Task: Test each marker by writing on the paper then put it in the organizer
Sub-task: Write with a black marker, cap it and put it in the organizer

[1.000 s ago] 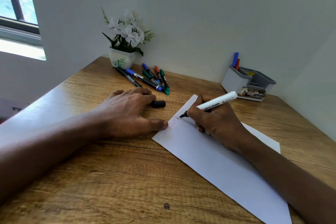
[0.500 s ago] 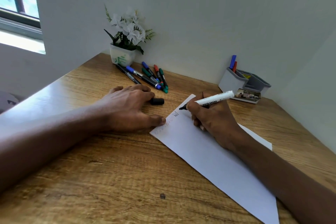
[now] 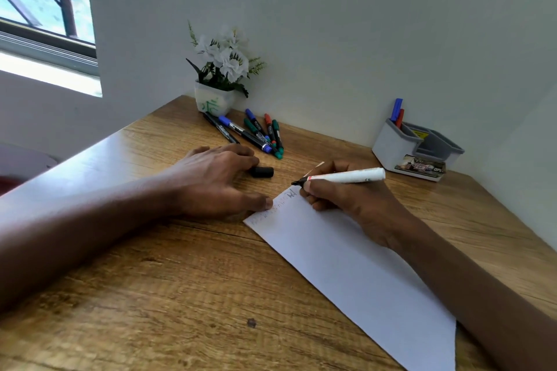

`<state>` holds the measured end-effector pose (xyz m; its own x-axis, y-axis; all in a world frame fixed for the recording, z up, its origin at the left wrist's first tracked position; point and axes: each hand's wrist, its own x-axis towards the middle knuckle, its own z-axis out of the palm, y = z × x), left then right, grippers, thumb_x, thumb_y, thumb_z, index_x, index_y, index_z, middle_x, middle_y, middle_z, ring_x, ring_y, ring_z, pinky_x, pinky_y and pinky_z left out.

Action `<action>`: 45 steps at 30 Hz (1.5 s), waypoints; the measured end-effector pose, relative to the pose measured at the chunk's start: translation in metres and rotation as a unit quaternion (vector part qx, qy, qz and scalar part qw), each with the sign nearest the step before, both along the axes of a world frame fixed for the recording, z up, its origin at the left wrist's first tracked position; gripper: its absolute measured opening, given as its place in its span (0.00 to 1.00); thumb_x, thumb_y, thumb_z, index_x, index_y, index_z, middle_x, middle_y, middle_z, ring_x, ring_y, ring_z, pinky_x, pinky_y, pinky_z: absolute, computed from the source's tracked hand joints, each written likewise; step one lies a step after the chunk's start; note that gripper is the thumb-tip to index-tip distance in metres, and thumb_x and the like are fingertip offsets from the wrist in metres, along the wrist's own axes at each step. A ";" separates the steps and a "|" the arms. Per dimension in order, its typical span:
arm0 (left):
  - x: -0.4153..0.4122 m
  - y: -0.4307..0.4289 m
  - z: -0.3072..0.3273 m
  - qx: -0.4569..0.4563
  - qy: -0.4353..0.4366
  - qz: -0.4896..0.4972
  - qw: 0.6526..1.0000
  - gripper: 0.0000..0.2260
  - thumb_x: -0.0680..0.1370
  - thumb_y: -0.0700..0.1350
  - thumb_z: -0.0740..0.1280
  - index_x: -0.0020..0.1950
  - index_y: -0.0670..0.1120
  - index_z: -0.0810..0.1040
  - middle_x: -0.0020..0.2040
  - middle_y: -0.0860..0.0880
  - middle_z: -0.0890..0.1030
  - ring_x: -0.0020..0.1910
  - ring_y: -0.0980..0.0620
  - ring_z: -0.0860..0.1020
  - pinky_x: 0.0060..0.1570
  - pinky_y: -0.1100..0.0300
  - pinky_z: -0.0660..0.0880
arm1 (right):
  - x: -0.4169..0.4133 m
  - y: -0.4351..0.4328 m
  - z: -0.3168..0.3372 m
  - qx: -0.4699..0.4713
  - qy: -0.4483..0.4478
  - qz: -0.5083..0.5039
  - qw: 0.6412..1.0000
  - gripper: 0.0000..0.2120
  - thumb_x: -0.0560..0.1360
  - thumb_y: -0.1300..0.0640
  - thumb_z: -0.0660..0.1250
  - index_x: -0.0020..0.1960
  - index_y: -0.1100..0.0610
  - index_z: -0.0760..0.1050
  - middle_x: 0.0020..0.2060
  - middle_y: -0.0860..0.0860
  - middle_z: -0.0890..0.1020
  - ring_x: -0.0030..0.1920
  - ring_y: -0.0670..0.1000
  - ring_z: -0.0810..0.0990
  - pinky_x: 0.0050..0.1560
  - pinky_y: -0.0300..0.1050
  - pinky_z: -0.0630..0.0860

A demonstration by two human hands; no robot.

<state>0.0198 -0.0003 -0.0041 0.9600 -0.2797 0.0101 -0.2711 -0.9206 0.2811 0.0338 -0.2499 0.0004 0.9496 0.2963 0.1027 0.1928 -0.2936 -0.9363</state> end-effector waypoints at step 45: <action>0.003 0.003 -0.005 0.002 0.009 -0.003 1.000 0.49 0.63 0.80 0.51 0.82 0.60 0.56 0.81 0.61 0.55 0.78 0.58 0.57 0.78 0.49 0.53 | -0.001 0.008 -0.006 -0.069 -0.089 -0.058 0.992 0.07 0.74 0.58 0.74 0.40 0.57 0.79 0.25 0.50 0.80 0.25 0.46 0.77 0.26 0.36 0.72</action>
<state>0.0229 0.0031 -0.0095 0.9585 -0.2850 -0.0086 -0.2711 -0.9202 0.2823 0.0332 -0.2419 -0.0054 0.9486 0.2095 0.2374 0.3088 -0.4461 -0.8400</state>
